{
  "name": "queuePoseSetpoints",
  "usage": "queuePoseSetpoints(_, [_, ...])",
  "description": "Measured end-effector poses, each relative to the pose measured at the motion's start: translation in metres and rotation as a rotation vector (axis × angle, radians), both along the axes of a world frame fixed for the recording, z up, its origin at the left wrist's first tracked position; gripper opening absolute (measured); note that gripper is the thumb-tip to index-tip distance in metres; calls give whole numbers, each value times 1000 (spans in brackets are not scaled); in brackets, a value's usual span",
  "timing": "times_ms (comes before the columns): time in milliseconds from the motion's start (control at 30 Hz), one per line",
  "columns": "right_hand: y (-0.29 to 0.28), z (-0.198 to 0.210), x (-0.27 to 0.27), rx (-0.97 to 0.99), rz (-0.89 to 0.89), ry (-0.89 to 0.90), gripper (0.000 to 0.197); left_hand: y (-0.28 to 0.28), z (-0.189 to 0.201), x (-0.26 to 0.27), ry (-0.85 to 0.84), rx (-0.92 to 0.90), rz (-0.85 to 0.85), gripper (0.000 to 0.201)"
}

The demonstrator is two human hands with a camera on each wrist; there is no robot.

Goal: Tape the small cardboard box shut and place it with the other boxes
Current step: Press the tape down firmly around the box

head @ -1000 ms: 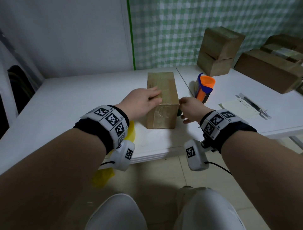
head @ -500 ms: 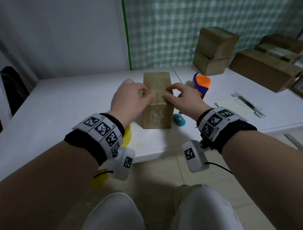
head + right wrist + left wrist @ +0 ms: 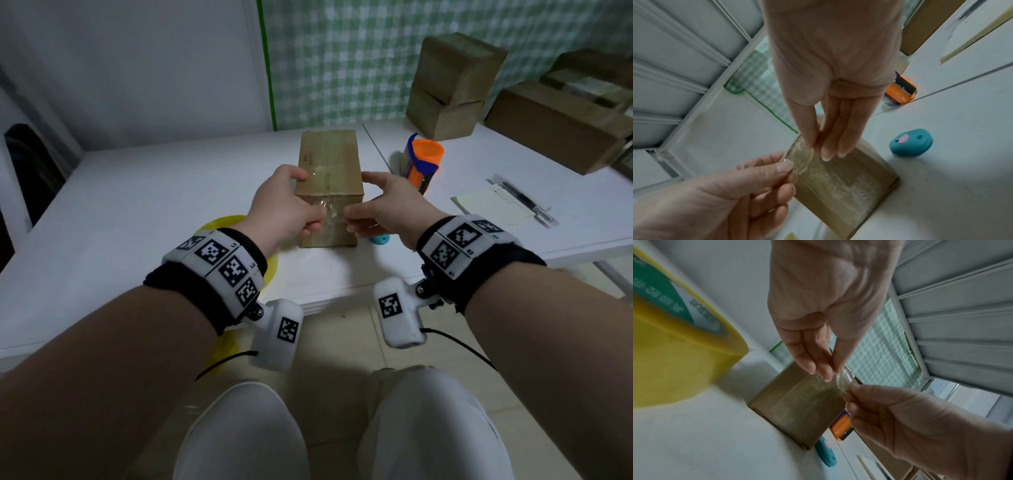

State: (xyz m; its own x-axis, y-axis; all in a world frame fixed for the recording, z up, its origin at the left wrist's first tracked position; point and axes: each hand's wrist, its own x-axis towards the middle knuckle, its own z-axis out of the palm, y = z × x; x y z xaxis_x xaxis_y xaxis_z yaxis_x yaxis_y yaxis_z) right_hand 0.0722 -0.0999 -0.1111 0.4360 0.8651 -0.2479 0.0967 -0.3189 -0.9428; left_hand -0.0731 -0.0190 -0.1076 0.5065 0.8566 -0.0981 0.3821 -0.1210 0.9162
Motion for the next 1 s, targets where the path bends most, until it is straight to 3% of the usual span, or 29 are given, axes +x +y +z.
queuePoseSetpoints(133, [0,-1,-2,6,-25,-4,78,3,-2,-1,107,135,-49,53])
queuePoseSetpoints(267, [-2,-5,-3,4,-79,-132,77,8,0,-2,234,283,-58,53])
queuePoseSetpoints(433, [-7,1,-5,-19,-4,31,78,10,3,-2,274,312,-116,53])
queuePoseSetpoints(500, [-6,3,-7,-40,15,-61,82,12,5,-2,323,360,-139,53])
queuePoseSetpoints(600, [-1,0,-7,29,-39,-390,82,16,12,-3,431,468,-203,56])
queuePoseSetpoints(700, [2,0,-6,47,11,-703,62,17,18,-5,547,575,-278,61])
queuePoseSetpoints(833, [5,-3,1,18,77,-696,49,19,17,-10,627,613,-321,65])
queuePoseSetpoints(1000, [10,-2,10,4,139,-687,48,30,27,-3,662,636,-330,49])
